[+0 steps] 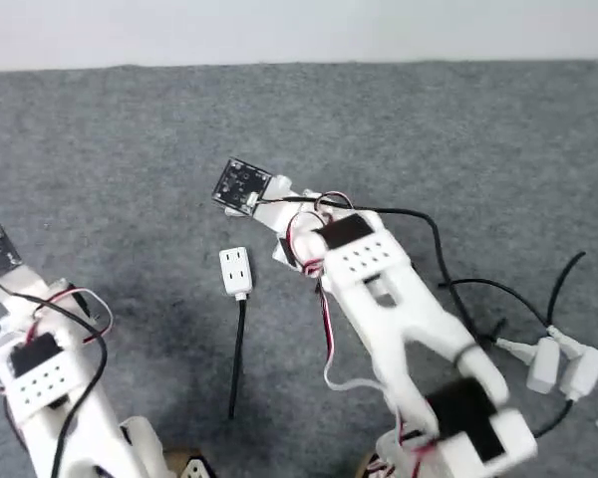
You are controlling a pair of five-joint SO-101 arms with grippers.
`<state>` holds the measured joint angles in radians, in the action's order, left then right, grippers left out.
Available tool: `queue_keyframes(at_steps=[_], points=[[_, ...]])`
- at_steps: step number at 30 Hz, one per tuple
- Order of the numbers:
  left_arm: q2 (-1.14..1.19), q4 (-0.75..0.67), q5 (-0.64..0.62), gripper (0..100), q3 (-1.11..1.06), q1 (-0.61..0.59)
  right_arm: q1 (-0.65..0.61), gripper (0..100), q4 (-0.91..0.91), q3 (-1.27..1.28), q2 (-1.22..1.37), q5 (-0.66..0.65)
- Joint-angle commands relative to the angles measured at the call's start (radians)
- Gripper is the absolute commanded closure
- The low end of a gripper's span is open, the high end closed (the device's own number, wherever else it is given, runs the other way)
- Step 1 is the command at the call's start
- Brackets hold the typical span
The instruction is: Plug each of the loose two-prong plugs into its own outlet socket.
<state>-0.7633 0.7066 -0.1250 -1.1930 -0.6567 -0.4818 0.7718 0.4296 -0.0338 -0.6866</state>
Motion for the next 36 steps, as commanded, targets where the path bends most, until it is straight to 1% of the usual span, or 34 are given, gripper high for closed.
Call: queue_keyframes(at_steps=[1,4,8,13,16,20,26,28,31,36], points=[[0.064,-0.063,0.025,93,0.071,-0.006,0.035,92.0,-0.085,-0.068,0.087,-0.014],[0.083,-0.08,0.034,93,0.074,-0.006,0.061,92.0,-0.124,-0.069,0.12,-0.014],[0.078,-0.078,0.034,93,0.073,-0.006,0.097,92.0,-0.124,-0.069,0.128,-0.014],[0.078,-0.078,0.034,93,0.07,-0.005,0.107,92.4,-0.12,-0.063,0.156,-0.012],[0.081,-0.08,0.035,93,0.068,-0.003,0.107,95.1,-0.128,-0.069,0.206,-0.014],[0.083,-0.078,0.035,93,0.068,-0.003,0.107,95.1,-0.119,-0.101,0.245,-0.012],[0.084,-0.08,0.037,93,0.067,0.0,0.127,95.1,-0.099,-0.112,0.231,-0.006],[0.084,-0.08,0.037,93,0.067,0.002,0.125,95.1,-0.048,-0.126,0.196,0.017],[0.084,-0.08,0.037,93,0.067,0.002,0.108,95.1,0.004,-0.129,0.137,0.091],[0.084,-0.081,0.037,93,0.067,0.002,0.068,95.1,0.01,-0.11,0.145,0.106]])
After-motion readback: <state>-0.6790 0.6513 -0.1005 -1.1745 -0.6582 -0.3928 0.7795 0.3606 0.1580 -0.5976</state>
